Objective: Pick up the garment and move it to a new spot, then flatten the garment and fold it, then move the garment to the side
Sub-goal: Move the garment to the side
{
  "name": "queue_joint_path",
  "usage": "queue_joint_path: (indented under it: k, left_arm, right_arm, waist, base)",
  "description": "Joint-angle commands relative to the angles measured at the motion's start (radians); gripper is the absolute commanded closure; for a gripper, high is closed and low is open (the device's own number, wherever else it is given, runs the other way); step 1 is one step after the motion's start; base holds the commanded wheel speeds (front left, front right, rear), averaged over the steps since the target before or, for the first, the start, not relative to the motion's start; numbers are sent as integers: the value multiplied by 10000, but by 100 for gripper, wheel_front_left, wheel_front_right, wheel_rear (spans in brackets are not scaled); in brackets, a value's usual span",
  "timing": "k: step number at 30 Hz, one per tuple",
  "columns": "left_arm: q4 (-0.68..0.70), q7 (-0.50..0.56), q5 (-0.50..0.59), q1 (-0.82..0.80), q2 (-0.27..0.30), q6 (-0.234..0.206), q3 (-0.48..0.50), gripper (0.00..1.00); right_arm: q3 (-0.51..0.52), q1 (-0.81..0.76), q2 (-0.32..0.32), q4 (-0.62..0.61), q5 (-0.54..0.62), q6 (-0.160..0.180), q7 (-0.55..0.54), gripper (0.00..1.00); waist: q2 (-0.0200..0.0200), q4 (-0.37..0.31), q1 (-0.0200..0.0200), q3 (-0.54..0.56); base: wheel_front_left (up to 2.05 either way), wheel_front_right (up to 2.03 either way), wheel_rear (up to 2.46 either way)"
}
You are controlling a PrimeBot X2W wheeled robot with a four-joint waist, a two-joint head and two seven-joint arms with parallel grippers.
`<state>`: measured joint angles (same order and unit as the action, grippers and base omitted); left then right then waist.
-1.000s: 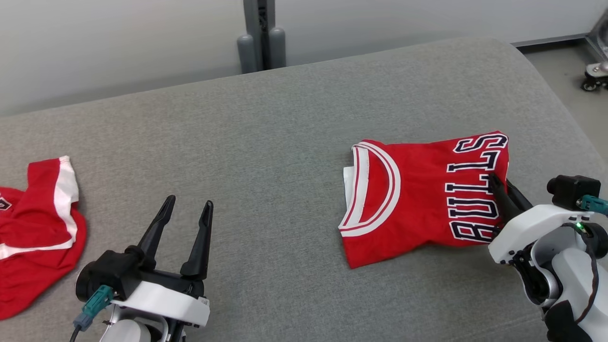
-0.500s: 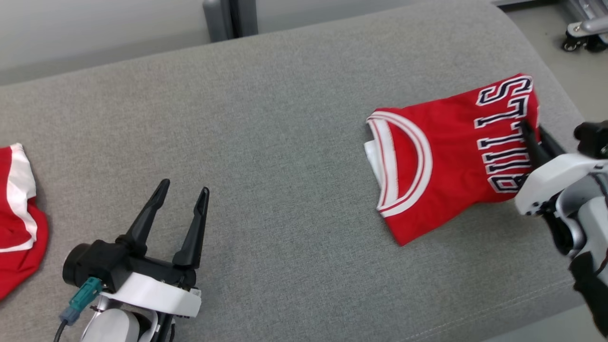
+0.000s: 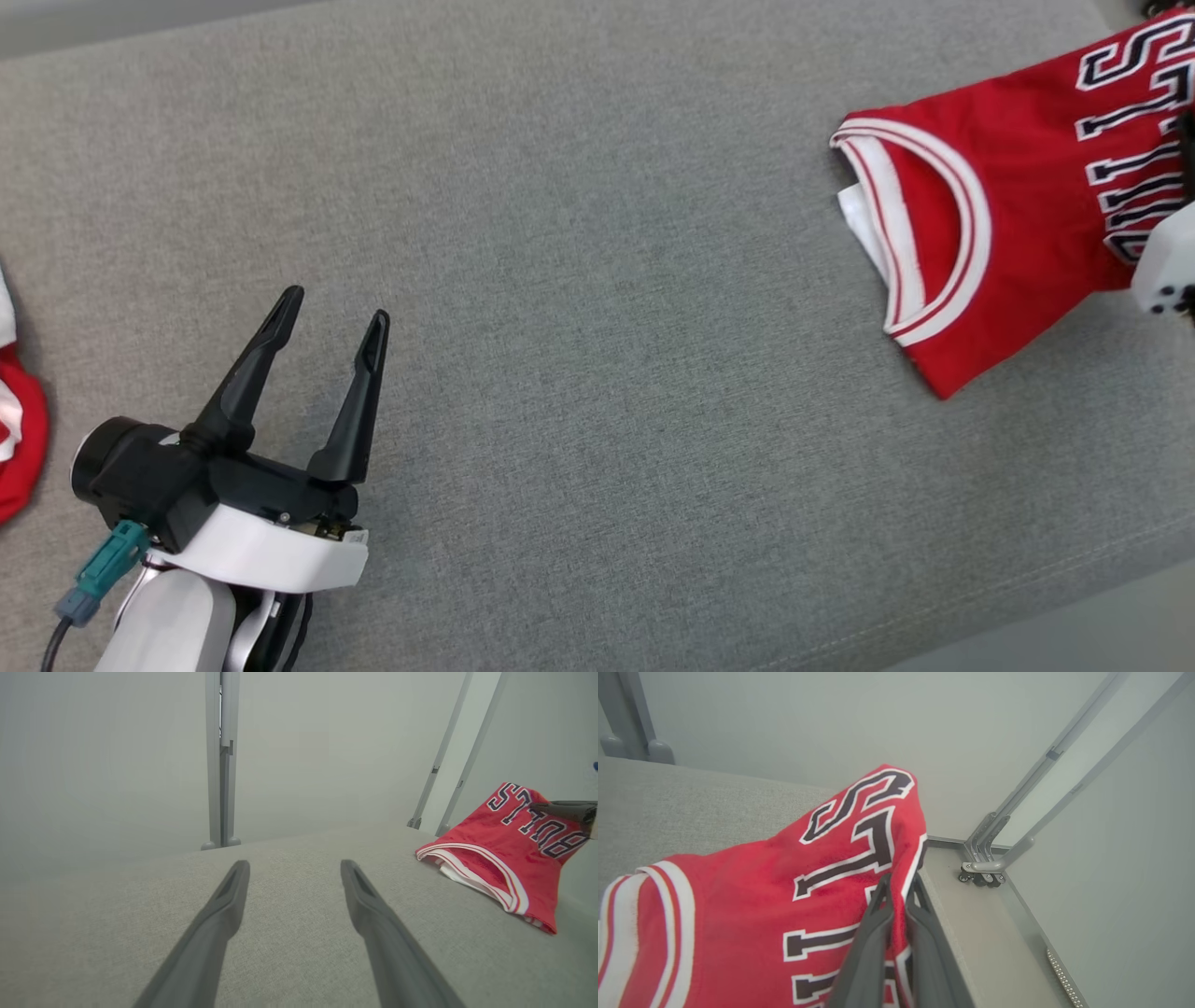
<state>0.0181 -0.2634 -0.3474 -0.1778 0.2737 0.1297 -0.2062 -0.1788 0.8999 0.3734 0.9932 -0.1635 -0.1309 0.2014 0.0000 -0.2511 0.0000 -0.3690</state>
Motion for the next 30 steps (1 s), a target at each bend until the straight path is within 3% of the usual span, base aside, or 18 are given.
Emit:
queue_joint_path:
  k: [1, 5, 6, 7, 8, 9, 14, 15, 22, 30]
  left_arm:
    - [83, -13, -67, -210, 151, 19, -11, 0]
    - [173, -13, -114, -336, 285, 20, -102, 0]
    - [177, -13, -137, -373, 322, 20, -90, 0]
    - [171, -15, -141, -391, 352, 20, -66, 0]
    - [167, -15, -158, -398, 358, 20, -51, 0]
    - [134, -13, -193, -395, 375, 20, -41, 0]
    - [22, -13, -207, -302, 214, 20, 12, 0]
    - [-339, -13, -28, 140, -324, 20, 39, 0]
    - [-611, -13, 117, 537, -732, 20, 267, 0]
    - [-1069, -13, 239, 923, -1154, -9, 427, 0]
  right_arm:
    - [350, 333, 81, 215, 508, 2, 155, 100]
    - [1251, 716, -98, 674, 1502, 1, 258, 100]
    - [1580, 764, -137, 789, 1740, 1, 262, 96]
    - [1861, 782, -224, 862, 1918, 1, 275, 64]
    - [2125, 790, -313, 926, 2152, 1, 310, 49]
    - [2517, 719, -525, 1007, 2514, 1, 351, 0]
    - [3292, 458, -986, 1027, 3413, 1, 515, 0]
    - [2725, -462, -1749, -630, 3132, 1, 649, 0]
    - [2002, -1988, -1501, -2447, 1933, 1, 646, 0]
    - [1880, -4656, -1377, -5515, 73, 1, 135, 0]
  waist:
    - [0, 58, 0, -309]
    - [0, 183, 0, -617]
    - [0, 211, 0, -647]
    - [0, 236, 0, -665]
    - [0, 264, 0, -673]
    - [0, 315, 0, -650]
    - [0, 302, 0, -339]
    - [0, 234, 0, 1146]
    - [0, 676, 0, 2087]
    - [0, 1614, 0, 2923]
  base:
    - [0, 0, 0]
    - [0, 0, 0]
    - [0, 0, 0]
    - [0, 0, 0]
    - [0, 0, 0]
    - [0, 0, 0]
    - [0, 0, 0]
    - [0, 0, 0]
    - [0, 0, 0]
    - [0, 0, 0]
